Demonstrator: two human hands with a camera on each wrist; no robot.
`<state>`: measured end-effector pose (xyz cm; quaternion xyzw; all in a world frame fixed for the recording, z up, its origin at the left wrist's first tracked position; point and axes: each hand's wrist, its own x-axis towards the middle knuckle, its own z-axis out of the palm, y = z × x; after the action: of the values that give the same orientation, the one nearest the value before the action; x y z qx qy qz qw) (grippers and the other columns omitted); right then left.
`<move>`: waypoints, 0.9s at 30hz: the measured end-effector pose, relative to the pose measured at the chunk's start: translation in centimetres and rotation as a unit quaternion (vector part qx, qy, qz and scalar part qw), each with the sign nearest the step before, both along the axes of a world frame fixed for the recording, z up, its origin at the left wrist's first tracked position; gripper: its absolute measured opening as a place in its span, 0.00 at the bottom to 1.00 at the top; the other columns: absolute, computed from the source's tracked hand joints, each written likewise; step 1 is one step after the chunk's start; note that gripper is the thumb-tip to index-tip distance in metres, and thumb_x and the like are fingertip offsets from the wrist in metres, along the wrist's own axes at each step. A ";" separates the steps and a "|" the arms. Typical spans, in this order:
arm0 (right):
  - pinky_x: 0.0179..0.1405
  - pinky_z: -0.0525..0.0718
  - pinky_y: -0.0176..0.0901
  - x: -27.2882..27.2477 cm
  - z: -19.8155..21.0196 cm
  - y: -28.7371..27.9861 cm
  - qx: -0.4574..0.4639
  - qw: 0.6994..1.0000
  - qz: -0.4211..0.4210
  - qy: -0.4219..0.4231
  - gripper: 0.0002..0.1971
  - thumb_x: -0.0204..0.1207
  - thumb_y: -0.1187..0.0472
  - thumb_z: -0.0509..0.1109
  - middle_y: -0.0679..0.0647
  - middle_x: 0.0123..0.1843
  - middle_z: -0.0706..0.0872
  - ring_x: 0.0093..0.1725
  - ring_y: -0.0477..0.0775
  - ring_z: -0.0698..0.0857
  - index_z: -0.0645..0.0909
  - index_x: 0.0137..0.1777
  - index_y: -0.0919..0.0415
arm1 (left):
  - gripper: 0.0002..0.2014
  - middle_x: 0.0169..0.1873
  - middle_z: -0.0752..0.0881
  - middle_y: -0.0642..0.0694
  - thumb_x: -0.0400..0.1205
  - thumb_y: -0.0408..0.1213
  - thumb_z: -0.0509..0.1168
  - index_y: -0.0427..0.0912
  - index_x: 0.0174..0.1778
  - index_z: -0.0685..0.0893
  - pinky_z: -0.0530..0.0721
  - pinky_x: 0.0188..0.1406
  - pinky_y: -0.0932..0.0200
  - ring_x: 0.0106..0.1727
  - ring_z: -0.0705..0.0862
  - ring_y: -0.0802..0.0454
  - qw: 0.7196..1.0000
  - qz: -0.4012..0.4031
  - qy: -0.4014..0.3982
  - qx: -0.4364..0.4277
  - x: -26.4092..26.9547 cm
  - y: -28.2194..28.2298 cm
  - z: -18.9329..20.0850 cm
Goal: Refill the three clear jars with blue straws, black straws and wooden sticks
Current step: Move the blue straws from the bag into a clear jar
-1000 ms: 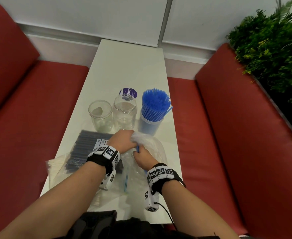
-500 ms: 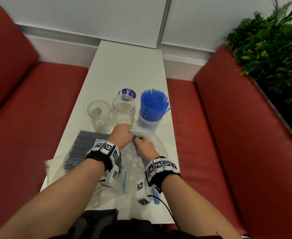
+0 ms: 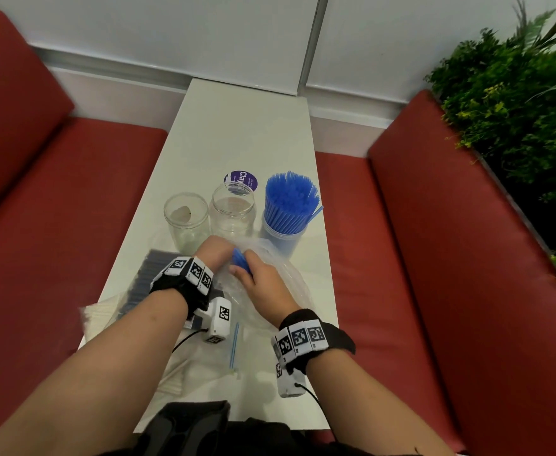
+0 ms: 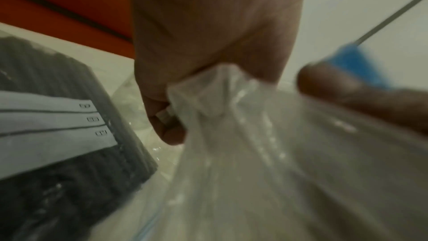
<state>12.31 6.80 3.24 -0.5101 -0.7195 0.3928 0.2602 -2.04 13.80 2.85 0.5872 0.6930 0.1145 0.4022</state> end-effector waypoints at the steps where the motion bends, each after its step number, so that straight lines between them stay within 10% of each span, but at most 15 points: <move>1: 0.39 0.72 0.28 0.0 0.2 0.1 0.008 1.000 -0.005 0.013 0.08 0.88 0.51 0.65 0.39 0.38 0.77 0.36 0.34 0.76 0.72 0.50 0.52 | 0.14 0.60 0.89 0.42 0.88 0.39 0.60 0.39 0.61 0.88 0.79 0.54 0.59 0.63 0.86 0.42 1.000 0.021 -0.016 -0.005 -0.3 -0.1 -0.3; 4: 0.38 0.73 0.30 0.3 0.9 0.8 -0.005 0.998 -0.056 0.040 0.10 0.88 0.54 0.66 0.45 0.38 0.78 0.36 0.37 0.75 0.74 0.49 0.59 | 0.12 0.52 0.89 0.37 0.82 0.34 0.67 0.32 0.58 0.87 0.80 0.35 0.62 0.56 0.88 0.36 0.996 0.077 -0.046 -0.005 -1.1 0.1 -1.8; 8: 0.47 0.78 0.47 1.1 2.0 2.1 -0.124 0.990 -0.073 -0.007 0.10 0.87 0.55 0.66 0.53 0.39 0.82 0.40 0.51 0.79 0.82 0.48 0.61 | 0.26 0.59 0.85 0.41 0.78 0.38 0.74 0.41 0.73 0.78 0.80 0.45 0.58 0.53 0.83 0.50 0.989 0.043 -0.138 -0.032 -0.4 -0.9 -2.7; 12: 0.47 0.79 0.47 1.9 3.8 3.2 -0.136 0.978 -0.025 -0.153 0.14 0.88 0.52 0.62 0.59 0.47 0.88 0.45 0.58 0.84 0.82 0.48 0.61 | 0.23 0.61 0.81 0.45 0.86 0.54 0.64 0.53 0.76 0.75 0.82 0.36 0.56 0.46 0.83 0.48 0.985 -0.014 -0.164 -0.050 -0.1 -2.2 -2.8; 18: 0.59 0.86 0.54 3.1 5.9 3.8 -0.138 0.951 0.003 -0.278 0.16 0.88 0.53 0.61 0.63 0.56 0.88 0.52 0.61 0.87 0.82 0.58 0.66 | 0.21 0.53 0.87 0.46 0.89 0.54 0.59 0.46 0.72 0.80 0.81 0.23 0.60 0.36 0.84 0.51 0.988 0.001 -0.152 -0.037 -0.8 -3.0 -3.5; 27: 0.48 0.93 0.58 5.2 13.1 6.6 -0.117 0.989 0.019 -0.084 0.13 0.87 0.59 0.66 0.63 0.44 0.93 0.35 0.60 0.89 0.83 0.45 0.67 | 0.18 0.48 0.88 0.42 0.89 0.53 0.58 0.44 0.64 0.83 0.82 0.24 0.58 0.34 0.86 0.47 0.992 -0.043 -0.099 -0.069 -1.5 -2.9 -4.2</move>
<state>17.56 13.44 16.38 -0.5546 -0.6974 0.4351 0.1295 -3.52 10.86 -1.35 0.5729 0.6302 0.1069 0.5130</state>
